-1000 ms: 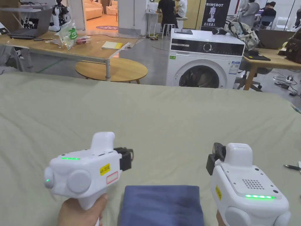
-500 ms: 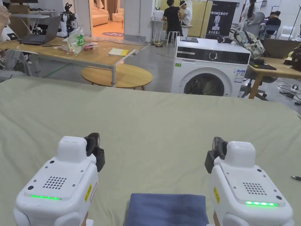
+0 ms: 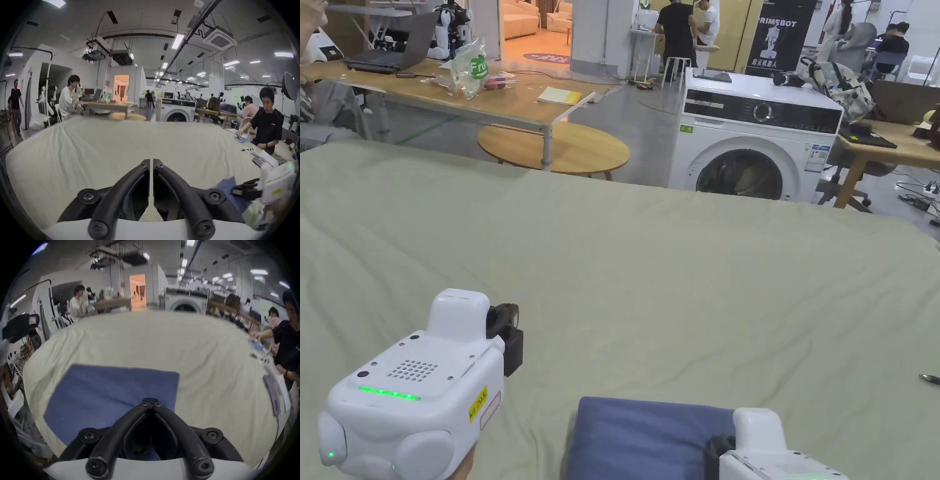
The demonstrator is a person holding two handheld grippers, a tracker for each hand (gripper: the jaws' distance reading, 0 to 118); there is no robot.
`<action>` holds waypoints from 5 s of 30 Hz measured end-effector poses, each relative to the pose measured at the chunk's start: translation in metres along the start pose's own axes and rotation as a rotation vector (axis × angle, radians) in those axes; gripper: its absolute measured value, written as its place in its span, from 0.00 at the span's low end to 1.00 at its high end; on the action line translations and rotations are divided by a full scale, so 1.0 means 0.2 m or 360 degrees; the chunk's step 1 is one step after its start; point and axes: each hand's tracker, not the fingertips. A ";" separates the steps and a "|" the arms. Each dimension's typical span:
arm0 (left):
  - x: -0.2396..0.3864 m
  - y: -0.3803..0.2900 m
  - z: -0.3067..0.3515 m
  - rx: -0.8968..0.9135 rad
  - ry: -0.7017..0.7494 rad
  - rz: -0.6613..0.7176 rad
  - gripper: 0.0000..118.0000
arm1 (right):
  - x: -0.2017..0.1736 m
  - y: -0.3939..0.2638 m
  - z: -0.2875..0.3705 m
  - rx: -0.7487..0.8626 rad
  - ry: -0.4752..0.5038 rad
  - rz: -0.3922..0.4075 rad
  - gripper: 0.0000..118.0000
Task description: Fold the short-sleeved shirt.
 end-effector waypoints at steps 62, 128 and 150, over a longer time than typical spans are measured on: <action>-0.21 -0.26 -0.46 -0.1192 -0.1294 0.1136 0.16 | -0.16 0.30 0.31 0.1065 -0.0175 0.0063 0.00; -1.97 0.12 0.35 -0.0627 0.0728 0.0302 0.00 | -1.52 0.64 -0.09 0.0876 0.0544 0.0363 0.00; -0.38 0.13 -0.07 0.0095 0.0248 -0.0063 0.00 | -0.71 0.64 0.10 0.0999 0.0119 0.0134 0.00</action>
